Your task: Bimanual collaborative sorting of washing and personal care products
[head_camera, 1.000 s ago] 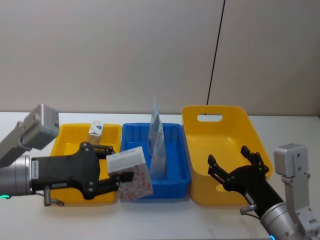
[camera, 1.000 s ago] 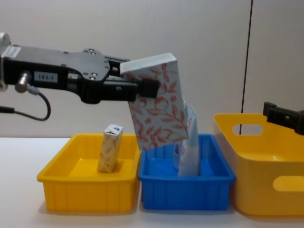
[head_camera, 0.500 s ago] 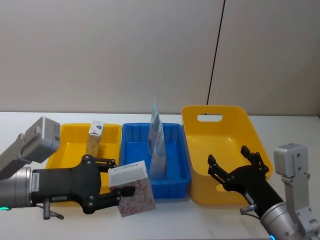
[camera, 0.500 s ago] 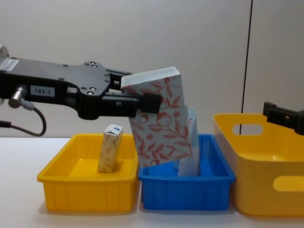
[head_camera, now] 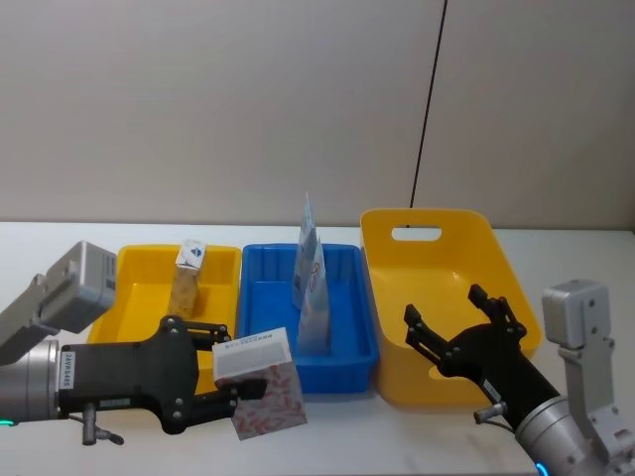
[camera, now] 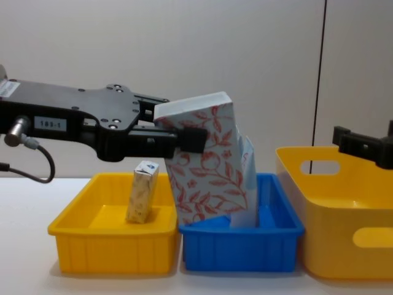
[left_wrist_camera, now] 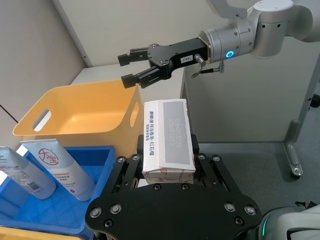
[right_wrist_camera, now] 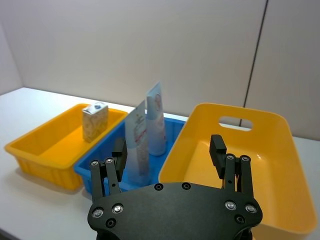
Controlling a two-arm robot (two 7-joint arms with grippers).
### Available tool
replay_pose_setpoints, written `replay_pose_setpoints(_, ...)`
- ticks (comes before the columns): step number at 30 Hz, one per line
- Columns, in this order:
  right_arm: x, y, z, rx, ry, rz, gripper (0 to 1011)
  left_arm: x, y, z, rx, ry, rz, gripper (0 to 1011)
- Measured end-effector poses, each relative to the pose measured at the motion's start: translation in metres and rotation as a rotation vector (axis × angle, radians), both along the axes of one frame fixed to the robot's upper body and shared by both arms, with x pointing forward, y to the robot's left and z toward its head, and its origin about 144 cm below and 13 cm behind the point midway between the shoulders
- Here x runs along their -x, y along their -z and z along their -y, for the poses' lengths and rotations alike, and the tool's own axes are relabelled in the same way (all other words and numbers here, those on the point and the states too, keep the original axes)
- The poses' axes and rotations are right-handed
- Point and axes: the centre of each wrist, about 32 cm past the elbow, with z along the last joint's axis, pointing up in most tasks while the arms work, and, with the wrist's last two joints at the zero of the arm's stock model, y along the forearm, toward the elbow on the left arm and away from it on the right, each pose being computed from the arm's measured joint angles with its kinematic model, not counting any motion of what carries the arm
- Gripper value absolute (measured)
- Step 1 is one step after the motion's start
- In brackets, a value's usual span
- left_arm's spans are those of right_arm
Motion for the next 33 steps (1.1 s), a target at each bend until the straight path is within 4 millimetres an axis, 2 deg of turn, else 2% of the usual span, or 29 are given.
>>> replay_pose_setpoints(21,-0.019,-0.013,0.027,0.006,-0.272,0.022,1000,0.002,0.001,-0.001,-0.001,-0.001,-0.003,407)
replay_pose_setpoints(33,-0.039,-0.022,0.049,0.057,-0.47,0.014,1000,0.002,0.001,-0.001,-0.002,0.0,-0.003,407)
